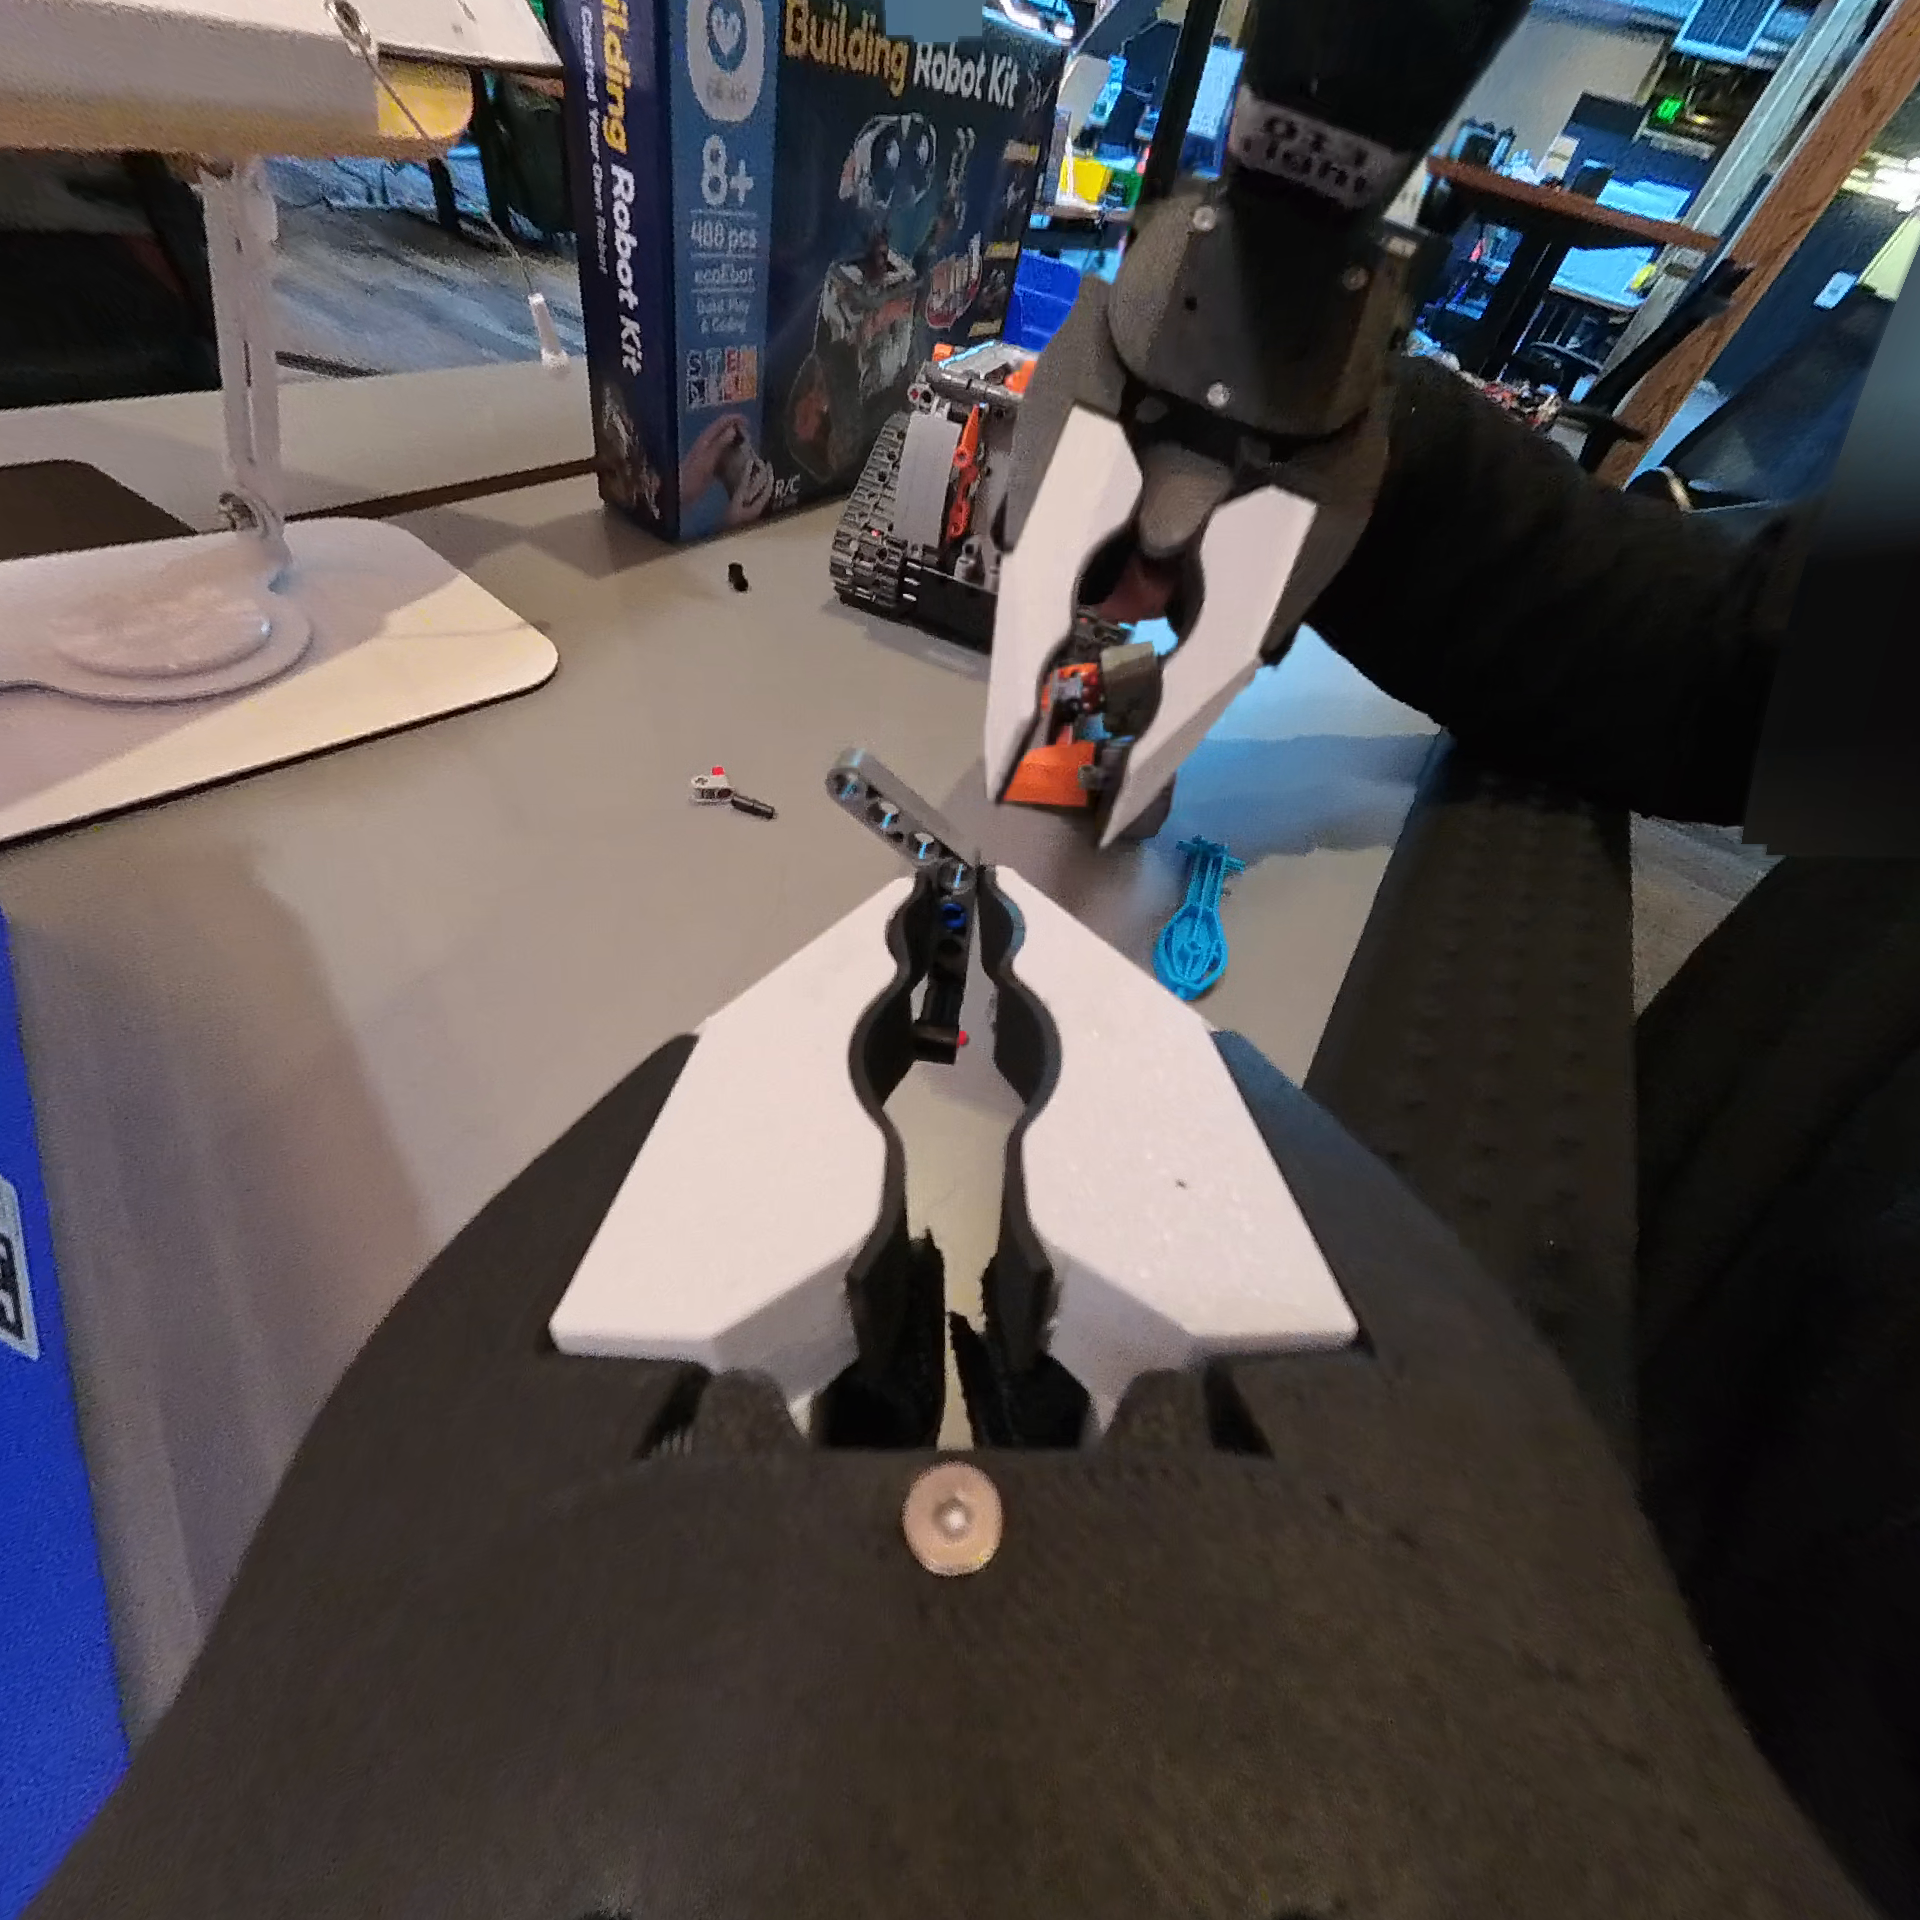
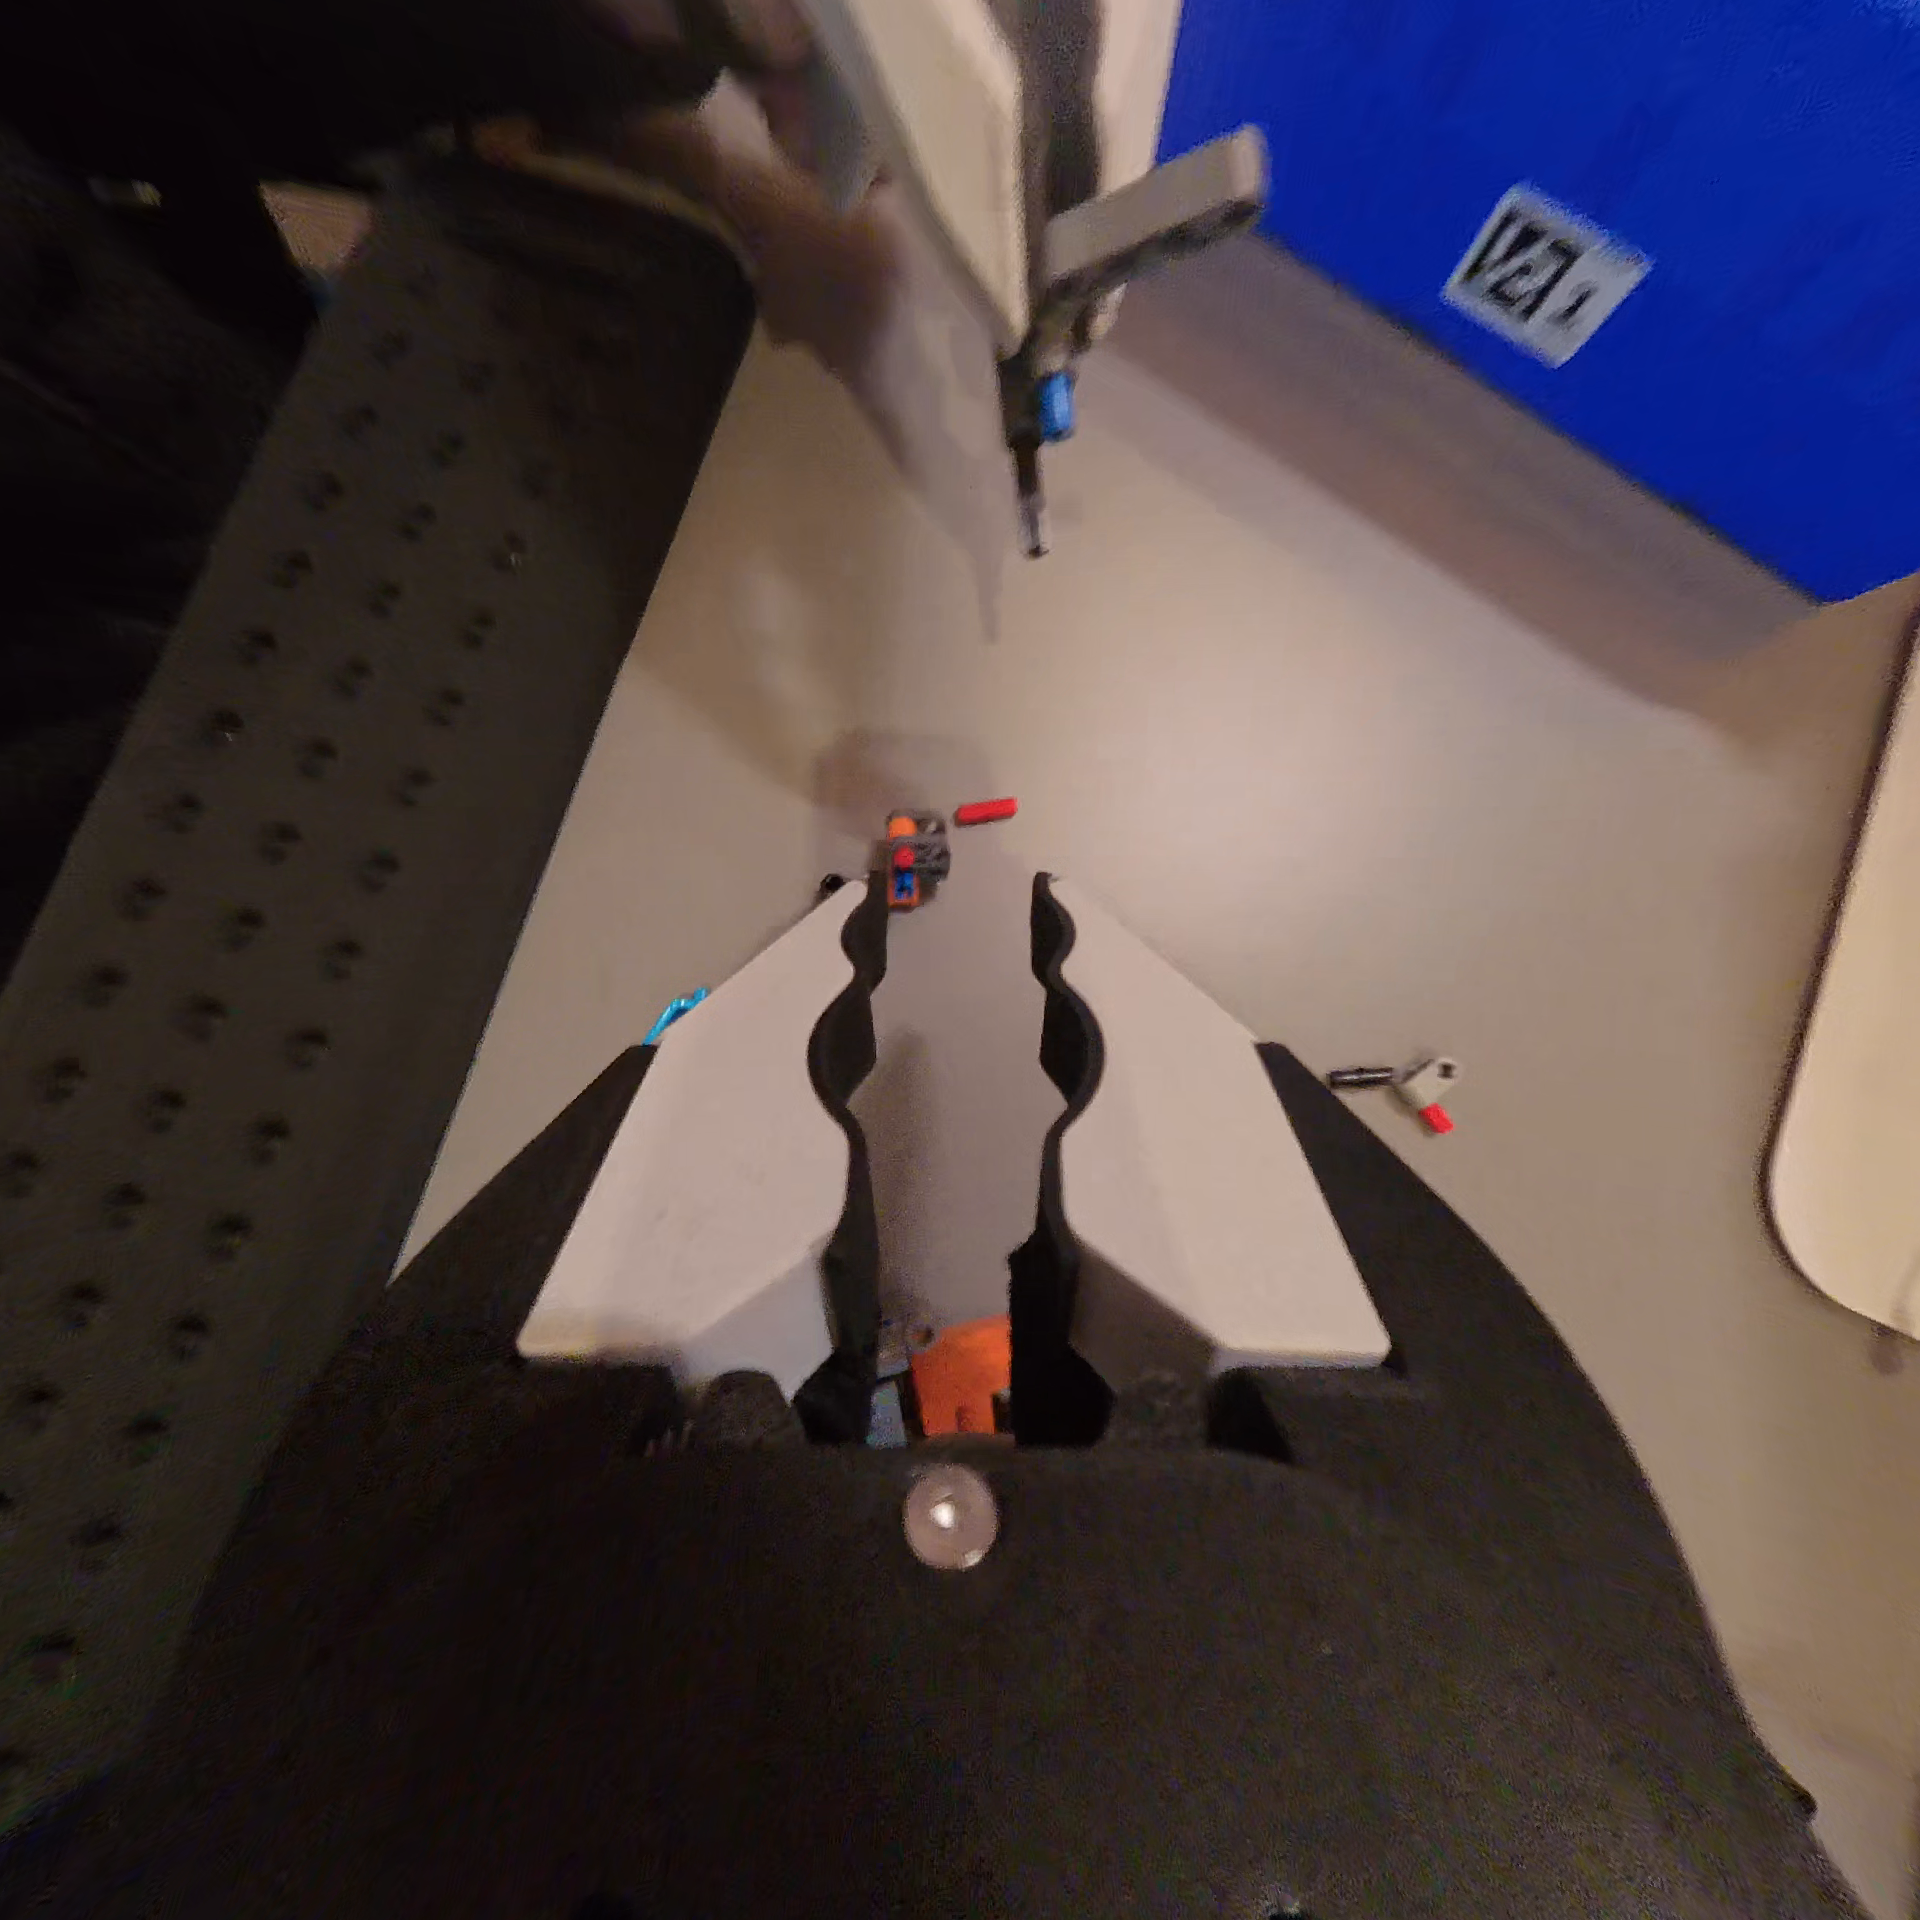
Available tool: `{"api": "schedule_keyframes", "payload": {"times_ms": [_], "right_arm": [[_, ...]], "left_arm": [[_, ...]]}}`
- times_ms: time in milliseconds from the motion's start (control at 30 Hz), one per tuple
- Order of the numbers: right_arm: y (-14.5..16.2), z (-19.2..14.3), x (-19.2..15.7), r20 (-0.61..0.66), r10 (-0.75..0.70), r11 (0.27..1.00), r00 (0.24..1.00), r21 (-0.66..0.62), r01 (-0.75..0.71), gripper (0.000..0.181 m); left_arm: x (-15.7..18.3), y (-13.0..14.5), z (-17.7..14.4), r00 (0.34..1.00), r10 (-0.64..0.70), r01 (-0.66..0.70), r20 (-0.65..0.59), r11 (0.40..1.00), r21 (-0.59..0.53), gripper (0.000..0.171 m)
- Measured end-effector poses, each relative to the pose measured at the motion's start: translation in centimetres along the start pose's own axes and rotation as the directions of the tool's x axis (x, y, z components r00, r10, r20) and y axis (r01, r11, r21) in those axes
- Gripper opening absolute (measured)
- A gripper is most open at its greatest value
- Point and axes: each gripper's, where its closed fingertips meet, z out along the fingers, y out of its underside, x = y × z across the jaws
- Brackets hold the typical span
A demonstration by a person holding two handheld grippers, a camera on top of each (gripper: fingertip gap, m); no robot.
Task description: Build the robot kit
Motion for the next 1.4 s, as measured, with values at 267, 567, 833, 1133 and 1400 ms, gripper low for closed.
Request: {"api": "schedule_keyframes", "payload": {"times_ms": [267, 567, 833, 1133, 1400], "right_arm": [[1.3, 3.5, -1.3, 0.033, -0.001, 0.994, 0.999, -0.111, 0.005, 0.024], [1.7, 4.9, -1.5, 0.040, 0.037, 0.989, 0.999, -0.141, -0.031, 0.014], [-1.6, 1.4, 0.4, 0.048, 0.110, 0.986, 0.993, 0.121, -0.115, 0.014], [-5.3, -2.8, 1.6, 0.012, 0.063, 0.901, 0.998, 0.430, -0.062, 0.014], [-6.6, -3.9, 1.5, -0.027, 0.030, 0.859, 0.999, 0.512, -0.012, 0.014]], "left_arm": [[-0.3, 1.0, 0.4, 1.000, -0.007, 0.006, -0.016, 1.000, -0.031, 0.007], [-0.3, 1.4, 0.8, 0.999, -0.020, 0.019, -0.033, 0.999, -0.037, 0.007], [0.0, 0.8, 0.5, 0.997, -0.046, 0.046, -0.068, 0.999, -0.002, 0.006], [1.6, -0.9, 0.7, 0.971, -0.113, 0.129, -0.209, 0.989, 0.066, 0.006], [2.6, -1.7, 1.4, 0.946, -0.151, 0.182, -0.288, 0.980, 0.085, 0.006]]}}
